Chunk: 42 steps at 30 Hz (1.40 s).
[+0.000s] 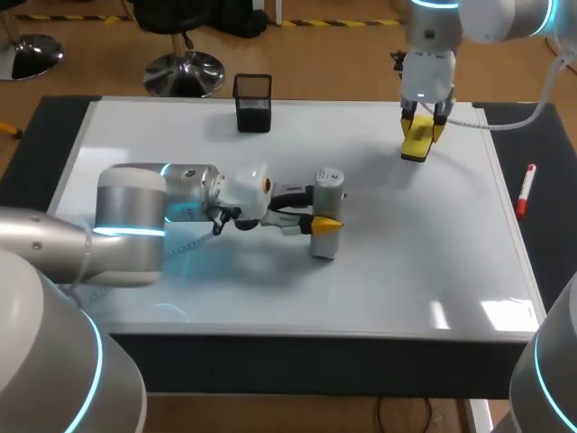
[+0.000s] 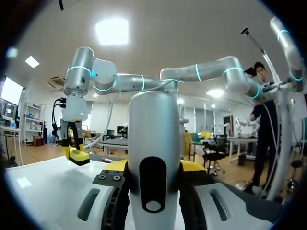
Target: Pick up the inspection probe, press it on each red-marked spot on the whiteboard one by one, put down the probe, pick up the eraser, and wipe off all the red marks.
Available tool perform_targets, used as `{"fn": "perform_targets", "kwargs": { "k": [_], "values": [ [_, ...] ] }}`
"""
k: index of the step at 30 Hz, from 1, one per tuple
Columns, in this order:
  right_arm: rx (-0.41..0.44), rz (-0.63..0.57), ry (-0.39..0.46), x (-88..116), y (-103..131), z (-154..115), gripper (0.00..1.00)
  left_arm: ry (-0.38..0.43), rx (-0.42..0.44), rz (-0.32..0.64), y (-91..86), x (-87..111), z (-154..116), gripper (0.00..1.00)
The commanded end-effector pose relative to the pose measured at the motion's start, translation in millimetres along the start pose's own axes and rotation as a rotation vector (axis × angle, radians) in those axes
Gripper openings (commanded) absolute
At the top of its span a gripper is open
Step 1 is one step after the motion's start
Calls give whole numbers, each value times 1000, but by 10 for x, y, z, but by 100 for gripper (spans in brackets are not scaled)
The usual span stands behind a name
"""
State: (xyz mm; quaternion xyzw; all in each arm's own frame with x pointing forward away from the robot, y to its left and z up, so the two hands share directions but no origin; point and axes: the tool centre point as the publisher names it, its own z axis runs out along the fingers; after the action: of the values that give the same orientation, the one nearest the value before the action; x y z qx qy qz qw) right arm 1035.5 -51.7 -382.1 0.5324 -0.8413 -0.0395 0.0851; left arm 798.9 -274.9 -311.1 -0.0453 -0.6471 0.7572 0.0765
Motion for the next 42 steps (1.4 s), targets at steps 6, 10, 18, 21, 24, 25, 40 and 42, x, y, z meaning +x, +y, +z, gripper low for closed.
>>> {"fn": "perform_targets", "kwargs": {
  "k": [6, 10, 18, 21, 24, 25, 40, 42],
  "values": [
    [3, -1, 2, 9, 1, -15, 0, -1, -32, 11, 26, 16, -34, 0],
    [3, -1, 2, 9, 1, -15, 0, 0, -34, 16, 24, 29, -32, 0],
    [3, -1, 2, 9, 1, -15, 0, 2, -30, 22, -1, 38, -35, 0],
    [3, -1, 2, 9, 1, -15, 0, 5, -26, 34, -53, 49, -25, 0],
    [3, -1, 2, 9, 1, -15, 0, 0, -17, 44, -123, 33, -44, 0],
    [3, -1, 2, 9, 1, -15, 0, 0, -16, 47, -153, 30, -53, 0],
    [3, -1, 2, 9, 1, -15, 0, -80, 10, 113, -597, -164, -394, 0],
    [3, -1, 2, 9, 1, -15, 0, -101, -3, 123, -635, -205, -477, 0]
  ]
}}
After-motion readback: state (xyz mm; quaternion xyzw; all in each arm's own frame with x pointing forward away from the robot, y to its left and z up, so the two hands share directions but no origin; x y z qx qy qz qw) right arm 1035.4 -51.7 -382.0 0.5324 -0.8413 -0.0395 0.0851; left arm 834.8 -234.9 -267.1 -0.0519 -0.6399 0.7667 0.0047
